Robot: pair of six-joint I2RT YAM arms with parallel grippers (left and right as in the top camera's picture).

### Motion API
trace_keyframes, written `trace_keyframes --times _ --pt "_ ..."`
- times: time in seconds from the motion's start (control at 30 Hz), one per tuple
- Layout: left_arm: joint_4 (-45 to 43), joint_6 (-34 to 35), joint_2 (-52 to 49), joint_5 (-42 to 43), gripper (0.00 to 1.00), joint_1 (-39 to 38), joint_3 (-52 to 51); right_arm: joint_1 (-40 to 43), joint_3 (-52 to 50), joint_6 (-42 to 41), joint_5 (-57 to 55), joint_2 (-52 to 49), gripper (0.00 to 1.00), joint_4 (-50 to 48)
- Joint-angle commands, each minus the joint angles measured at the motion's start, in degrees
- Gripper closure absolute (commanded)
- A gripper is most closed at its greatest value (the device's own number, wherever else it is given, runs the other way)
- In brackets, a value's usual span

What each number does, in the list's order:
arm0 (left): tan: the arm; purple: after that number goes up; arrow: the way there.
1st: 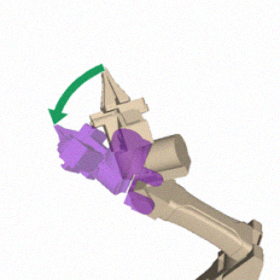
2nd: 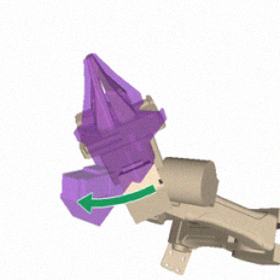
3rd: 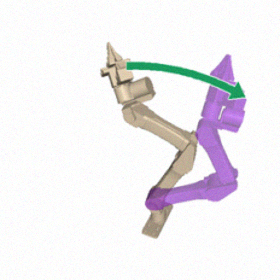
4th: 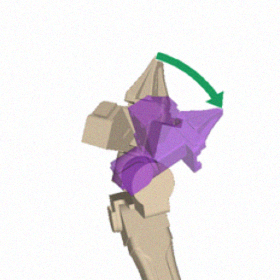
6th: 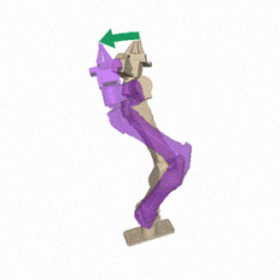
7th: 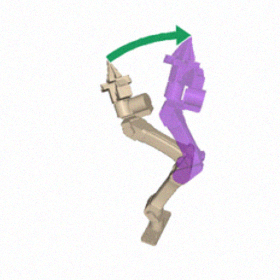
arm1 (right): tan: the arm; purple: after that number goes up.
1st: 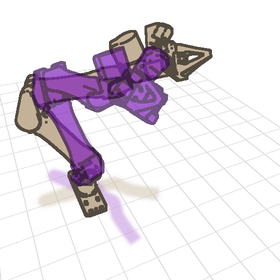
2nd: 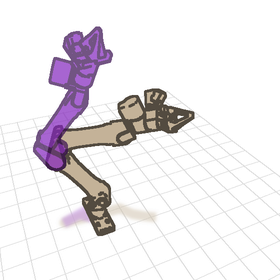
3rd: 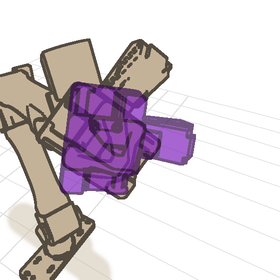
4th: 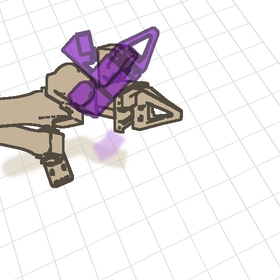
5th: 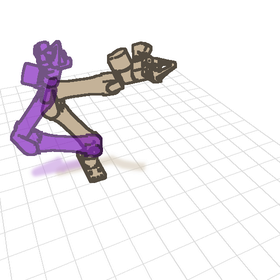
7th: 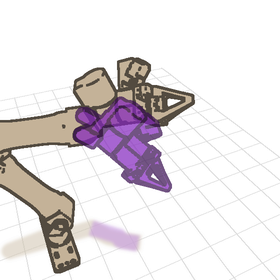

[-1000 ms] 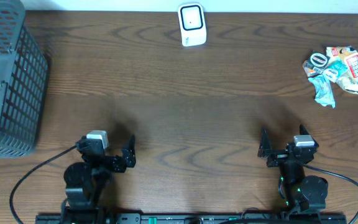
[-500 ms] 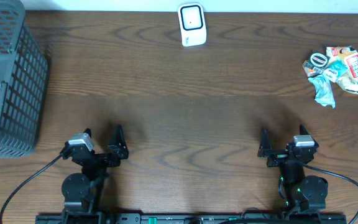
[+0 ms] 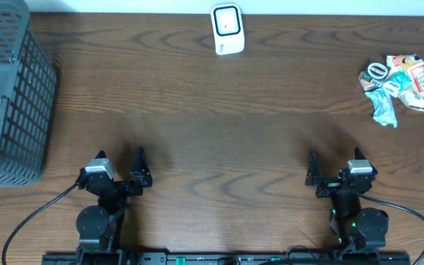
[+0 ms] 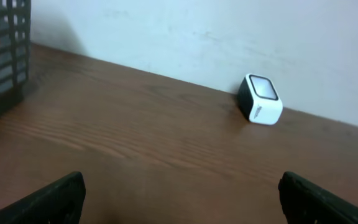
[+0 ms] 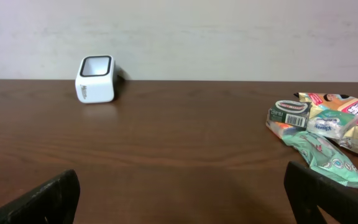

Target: Scan the item barcode

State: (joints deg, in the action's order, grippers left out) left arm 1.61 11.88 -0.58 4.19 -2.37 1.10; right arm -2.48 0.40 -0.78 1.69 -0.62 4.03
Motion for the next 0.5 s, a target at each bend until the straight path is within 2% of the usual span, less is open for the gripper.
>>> trace_keyframes --times 0.0,0.47 --pt "2.16 -7.37 0.50 1.14 0.02 -0.28 -0.87 -0.61 -0.11 0.63 -0.09 0.31 0.01 0.24" --pt "2.60 -9.99 0.50 -1.92 0.02 1.20 -0.87 -0.61 -0.11 0.63 -0.09 0.31 0.01 0.24"
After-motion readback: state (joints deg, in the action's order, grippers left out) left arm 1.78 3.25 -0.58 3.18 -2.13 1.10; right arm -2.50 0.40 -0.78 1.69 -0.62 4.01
